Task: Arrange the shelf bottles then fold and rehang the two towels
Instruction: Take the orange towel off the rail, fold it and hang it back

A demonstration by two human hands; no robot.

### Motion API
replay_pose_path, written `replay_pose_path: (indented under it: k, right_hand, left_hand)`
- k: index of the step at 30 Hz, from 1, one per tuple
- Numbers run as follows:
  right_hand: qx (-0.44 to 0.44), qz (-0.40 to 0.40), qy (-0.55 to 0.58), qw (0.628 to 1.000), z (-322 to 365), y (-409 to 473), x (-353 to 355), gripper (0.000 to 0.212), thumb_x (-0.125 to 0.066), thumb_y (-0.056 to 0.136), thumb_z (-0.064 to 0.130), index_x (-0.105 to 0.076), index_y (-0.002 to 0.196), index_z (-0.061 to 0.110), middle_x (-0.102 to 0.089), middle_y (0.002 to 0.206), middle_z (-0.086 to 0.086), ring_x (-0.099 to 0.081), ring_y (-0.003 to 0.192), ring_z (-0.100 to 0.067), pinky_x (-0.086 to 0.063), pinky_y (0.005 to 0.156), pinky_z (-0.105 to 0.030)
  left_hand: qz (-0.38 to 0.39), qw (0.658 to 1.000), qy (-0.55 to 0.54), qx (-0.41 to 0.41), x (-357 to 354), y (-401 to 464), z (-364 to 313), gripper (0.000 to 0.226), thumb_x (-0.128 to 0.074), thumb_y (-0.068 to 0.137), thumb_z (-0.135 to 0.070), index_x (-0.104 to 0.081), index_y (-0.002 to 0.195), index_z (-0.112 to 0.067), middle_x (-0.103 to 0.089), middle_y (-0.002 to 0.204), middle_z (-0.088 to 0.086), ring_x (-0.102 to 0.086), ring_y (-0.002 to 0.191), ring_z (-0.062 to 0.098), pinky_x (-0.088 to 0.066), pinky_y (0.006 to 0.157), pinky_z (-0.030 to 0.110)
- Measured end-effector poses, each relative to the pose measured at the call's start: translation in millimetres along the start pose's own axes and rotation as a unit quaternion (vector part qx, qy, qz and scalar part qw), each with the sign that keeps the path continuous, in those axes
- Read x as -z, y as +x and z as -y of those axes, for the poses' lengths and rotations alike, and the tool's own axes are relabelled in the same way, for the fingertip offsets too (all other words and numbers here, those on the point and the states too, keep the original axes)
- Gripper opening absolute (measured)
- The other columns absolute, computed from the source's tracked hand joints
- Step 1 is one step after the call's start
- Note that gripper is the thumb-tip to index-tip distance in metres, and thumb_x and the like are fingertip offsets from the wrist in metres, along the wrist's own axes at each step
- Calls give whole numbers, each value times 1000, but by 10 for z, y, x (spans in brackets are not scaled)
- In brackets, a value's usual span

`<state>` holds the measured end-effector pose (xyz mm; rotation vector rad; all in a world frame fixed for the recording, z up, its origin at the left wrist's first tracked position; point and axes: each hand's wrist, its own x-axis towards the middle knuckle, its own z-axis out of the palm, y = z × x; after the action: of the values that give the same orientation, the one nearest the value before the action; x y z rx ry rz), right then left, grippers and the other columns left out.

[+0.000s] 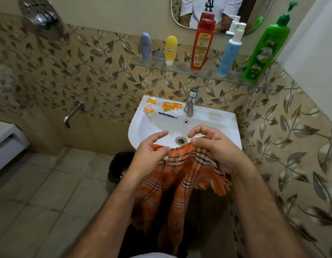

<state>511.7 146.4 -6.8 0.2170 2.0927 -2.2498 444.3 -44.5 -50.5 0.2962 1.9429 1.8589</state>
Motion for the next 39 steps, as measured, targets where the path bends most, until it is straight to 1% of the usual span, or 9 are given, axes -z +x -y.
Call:
replay_pose_path:
  k: [8,12,15,21,25,31,34,37,39]
  right_hand:
    - [-9,51,-77,996,-44,70,-191,10,-67,84,14,-62,92,16,-64,79,-16,-60,77,-30,-48,78,-42]
    - [-28,63,-75,995,-39,39,-146,14,-74,75,21,-67,88,21,-49,78,-19,-38,74,-36,-33,65,-42]
    - [-40,67,-81,994,-10,3,-71,15,-69,80,14,-68,94,19,-50,80,-23,-44,73,-37,-41,64,-35]
    - [-35,96,-59,993,5,-35,-27,22,-53,84,7,-73,92,6,-59,64,-18,-50,42,-21,-36,42,-22]
    - [-39,126,-31,991,-5,-51,-26,43,-42,71,0,-74,98,7,-70,96,-23,-63,52,-22,-32,41,-22]
    - [28,91,-113,989,16,-45,-12,10,-69,84,7,-76,91,8,-72,76,-15,-59,55,-14,-35,45,-21]
    - [69,65,-152,984,52,-55,16,10,-70,87,5,-77,84,13,-69,76,4,-60,64,-5,-44,61,-17]
    - [106,27,-187,976,63,-34,61,9,-68,84,19,-75,83,14,-65,99,-3,-62,84,-15,-52,74,-32]
    - [101,19,-168,980,56,-31,62,14,-63,89,16,-69,86,4,-69,88,-8,-64,75,-17,-53,70,-30]
  left_hand:
    - [121,992,8,-25,-198,-77,-97,21,-60,94,-11,-73,109,-17,-69,82,6,-60,75,13,-51,70,24]
    - [31,999,5,-2,-181,-30,-76,9,-65,92,-14,-74,91,-10,-71,78,1,-65,68,5,-51,61,16]
    - [-54,998,-12,23,-159,60,-22,8,-67,90,-15,-75,89,-16,-74,84,0,-69,76,7,-52,63,20]
    - [-38,999,-16,23,-250,41,-10,14,-64,91,-11,-74,83,-18,-75,78,-3,-69,73,7,-53,63,22]
    - [-14,999,-9,32,-264,50,-67,9,-65,93,-12,-74,89,-12,-75,79,6,-70,70,14,-57,62,25]
    - [38,999,-16,15,-278,12,-87,11,-64,95,-16,-73,98,-10,-75,89,16,-73,83,28,-60,76,37]
    - [47,998,17,-29,-234,23,-65,20,-60,98,-20,-71,114,-23,-74,104,1,-71,99,15,-58,84,28]
    - [50,995,48,-69,-191,25,-28,32,-55,100,-23,-62,127,-38,-70,110,3,-68,103,13,-55,93,35]
    - [51,992,56,-100,-173,22,-10,34,-52,102,-23,-59,128,-44,-68,101,7,-68,97,18,-55,92,37]
